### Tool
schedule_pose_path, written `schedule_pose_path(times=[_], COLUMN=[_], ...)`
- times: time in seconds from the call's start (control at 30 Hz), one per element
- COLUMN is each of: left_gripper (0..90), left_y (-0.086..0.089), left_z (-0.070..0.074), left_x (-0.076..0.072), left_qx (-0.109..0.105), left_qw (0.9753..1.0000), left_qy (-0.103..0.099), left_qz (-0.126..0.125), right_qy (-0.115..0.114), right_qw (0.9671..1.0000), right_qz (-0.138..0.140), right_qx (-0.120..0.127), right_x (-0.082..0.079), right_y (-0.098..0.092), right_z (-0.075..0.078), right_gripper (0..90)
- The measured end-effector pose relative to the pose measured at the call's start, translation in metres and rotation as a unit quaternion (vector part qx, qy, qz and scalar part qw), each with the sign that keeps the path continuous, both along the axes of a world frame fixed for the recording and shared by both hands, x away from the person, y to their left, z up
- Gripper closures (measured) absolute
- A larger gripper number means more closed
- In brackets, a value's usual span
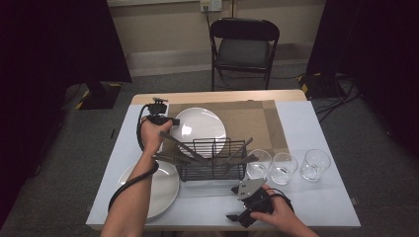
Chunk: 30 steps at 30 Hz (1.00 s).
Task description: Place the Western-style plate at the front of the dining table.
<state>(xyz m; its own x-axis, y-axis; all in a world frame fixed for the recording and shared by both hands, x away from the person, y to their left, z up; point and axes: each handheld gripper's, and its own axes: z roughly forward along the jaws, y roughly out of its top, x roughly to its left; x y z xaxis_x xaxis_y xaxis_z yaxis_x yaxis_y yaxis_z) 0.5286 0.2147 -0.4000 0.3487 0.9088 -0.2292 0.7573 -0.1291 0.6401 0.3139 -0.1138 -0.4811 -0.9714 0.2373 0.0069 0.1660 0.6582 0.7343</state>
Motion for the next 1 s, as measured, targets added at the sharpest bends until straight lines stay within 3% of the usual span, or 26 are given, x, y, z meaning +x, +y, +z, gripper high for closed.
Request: schedule_pose_path(times=[0.5,0.57,1.0], left_gripper=[77.3,77.2,76.5], left_y=[-0.008,-0.010,-0.013], left_z=[-0.010,-0.011,-0.013], left_x=[0.002,0.003,0.002], left_qx=[0.005,-0.003,0.010], left_qw=[1.0000,1.0000,0.9999], left_qy=[0.003,0.003,0.003], left_qz=[-0.003,0.002,0.001], right_qy=[0.001,0.001,0.001], right_qw=[1.0000,1.0000,1.0000], right_qz=[0.000,0.000,0.000], right_qx=[0.000,0.000,0.000], right_x=[0.000,0.000,0.000], right_y=[0.000,0.000,0.000], right_z=[0.000,0.000,0.000], right_gripper=[13.1,13.1,13.1])
